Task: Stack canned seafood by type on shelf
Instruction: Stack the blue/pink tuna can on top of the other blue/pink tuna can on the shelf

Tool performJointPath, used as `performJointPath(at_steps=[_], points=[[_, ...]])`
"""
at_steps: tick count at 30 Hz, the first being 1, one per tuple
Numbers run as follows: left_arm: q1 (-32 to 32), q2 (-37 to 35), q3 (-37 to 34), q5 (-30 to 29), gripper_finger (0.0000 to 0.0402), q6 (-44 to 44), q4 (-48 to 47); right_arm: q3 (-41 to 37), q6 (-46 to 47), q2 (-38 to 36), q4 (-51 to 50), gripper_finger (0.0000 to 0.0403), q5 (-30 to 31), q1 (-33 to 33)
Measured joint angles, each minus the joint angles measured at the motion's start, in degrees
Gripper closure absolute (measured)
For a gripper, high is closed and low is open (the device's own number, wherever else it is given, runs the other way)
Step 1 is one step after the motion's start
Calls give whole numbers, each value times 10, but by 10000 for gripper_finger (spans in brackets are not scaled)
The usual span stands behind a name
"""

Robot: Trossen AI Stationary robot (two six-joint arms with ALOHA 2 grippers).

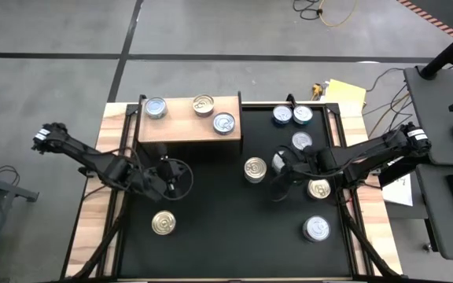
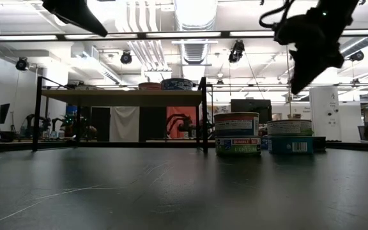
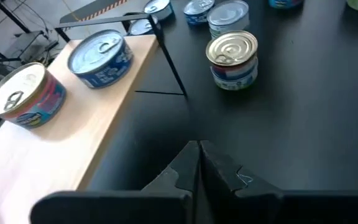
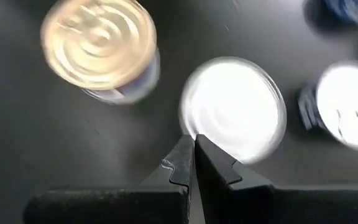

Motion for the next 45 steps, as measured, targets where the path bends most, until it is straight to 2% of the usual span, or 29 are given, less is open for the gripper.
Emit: performJointPath(at_steps=[10, 20, 31, 34, 38, 45], points=[[0, 41, 0, -7, 402, 14, 0, 2, 143, 0, -152, 393, -21, 0], [0, 61, 0, -20, 401, 15, 0, 2, 218, 0, -187, 393, -160, 42], [0, 61, 0, -46, 401, 24, 0, -26, 341, 0, -209, 393, -174, 120], [0, 56, 0, -50, 401, 37, -2, -42, 364, 0, -209, 393, -195, 131], [0, 55, 39, -51, 401, 32, -60, -56, 385, 0, -206, 393, -220, 144], [1, 54, 122, -58, 401, 22, -151, -63, 391, 0, -198, 393, -209, 149]])
